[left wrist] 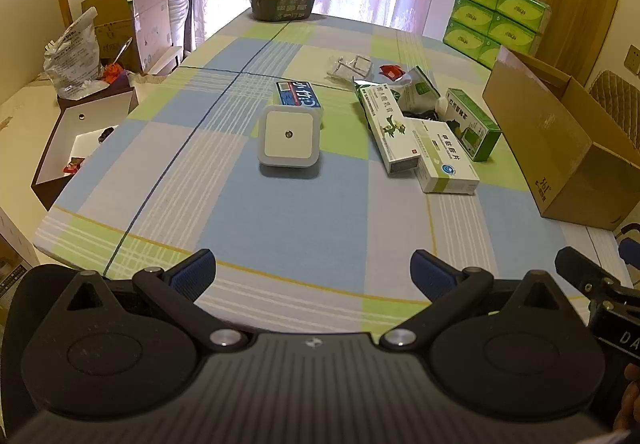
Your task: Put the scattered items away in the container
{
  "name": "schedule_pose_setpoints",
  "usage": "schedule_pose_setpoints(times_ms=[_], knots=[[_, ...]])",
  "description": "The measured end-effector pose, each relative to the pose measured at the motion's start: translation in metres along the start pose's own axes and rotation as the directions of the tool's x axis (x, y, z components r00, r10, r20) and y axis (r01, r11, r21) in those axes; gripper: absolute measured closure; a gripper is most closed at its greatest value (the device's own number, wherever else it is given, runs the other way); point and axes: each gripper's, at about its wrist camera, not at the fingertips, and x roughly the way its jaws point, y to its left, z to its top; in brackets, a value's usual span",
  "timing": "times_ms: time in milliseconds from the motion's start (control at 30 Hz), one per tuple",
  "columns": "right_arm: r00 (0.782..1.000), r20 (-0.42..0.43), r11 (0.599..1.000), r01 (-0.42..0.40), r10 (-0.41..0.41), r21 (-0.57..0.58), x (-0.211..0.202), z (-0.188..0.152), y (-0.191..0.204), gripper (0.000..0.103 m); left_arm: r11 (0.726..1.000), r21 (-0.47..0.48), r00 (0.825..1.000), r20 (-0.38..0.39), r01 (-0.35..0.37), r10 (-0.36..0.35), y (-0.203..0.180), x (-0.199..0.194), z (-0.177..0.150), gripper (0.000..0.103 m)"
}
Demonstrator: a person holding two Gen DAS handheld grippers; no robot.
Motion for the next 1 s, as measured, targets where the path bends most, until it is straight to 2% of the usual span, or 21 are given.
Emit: schedule_pose_setpoints(times_ms=[1000], knots=[[1.0, -0.007, 1.0, -0.026, 0.026, 0.011, 0.002, -0.0013, -0.0016, 0.0, 1.0, -0.008, 1.0, -0.01, 0.007, -0.007, 0.0001, 0.0023, -0.0001, 0.001]])
